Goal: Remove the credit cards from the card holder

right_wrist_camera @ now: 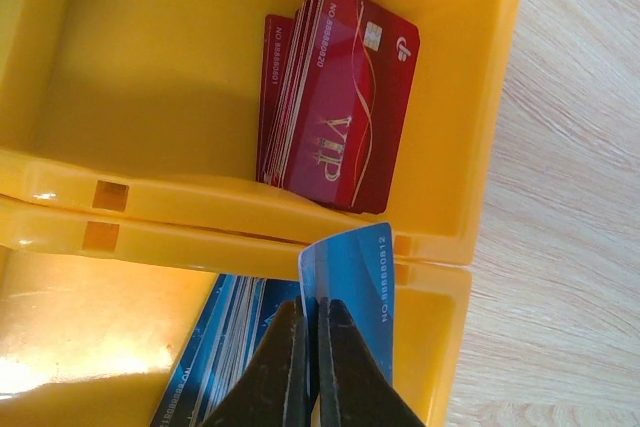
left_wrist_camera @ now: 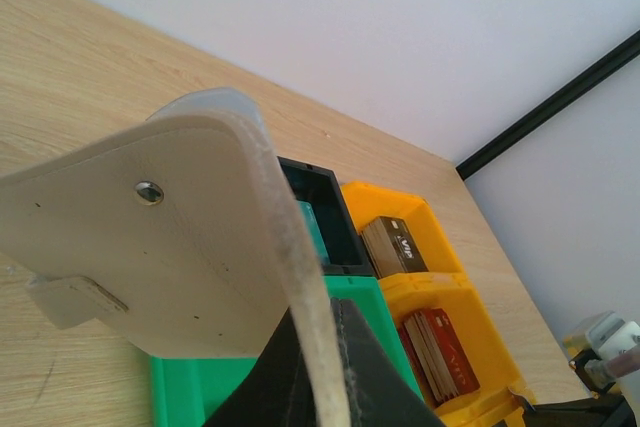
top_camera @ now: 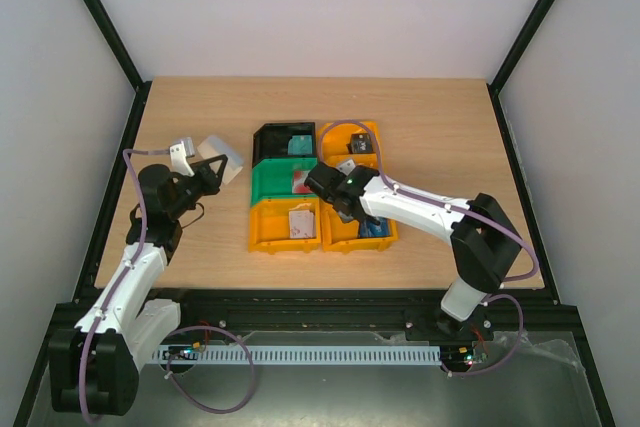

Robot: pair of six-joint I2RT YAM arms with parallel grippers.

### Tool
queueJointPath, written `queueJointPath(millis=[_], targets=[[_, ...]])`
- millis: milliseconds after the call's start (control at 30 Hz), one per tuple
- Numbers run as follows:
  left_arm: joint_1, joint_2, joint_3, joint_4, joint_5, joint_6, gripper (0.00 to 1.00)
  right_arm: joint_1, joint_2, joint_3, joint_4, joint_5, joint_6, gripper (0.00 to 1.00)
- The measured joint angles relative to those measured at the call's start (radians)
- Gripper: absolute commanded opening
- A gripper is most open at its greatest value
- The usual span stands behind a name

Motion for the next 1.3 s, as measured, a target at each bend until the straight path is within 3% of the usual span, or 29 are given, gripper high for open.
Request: queueJointPath(millis=[500, 1300], targets=[[0.005, 0.004, 0.000, 0.002, 0.000, 0.004, 0.02, 0.001, -0.002, -0.007, -0.052, 0.001, 0.098, 0.02], [0.010, 0.004, -0.013, 0.001, 0.000, 0.016, 0.02, 0.000, 0.021, -0.065, -0.096, 0.036, 0.105, 0.02]])
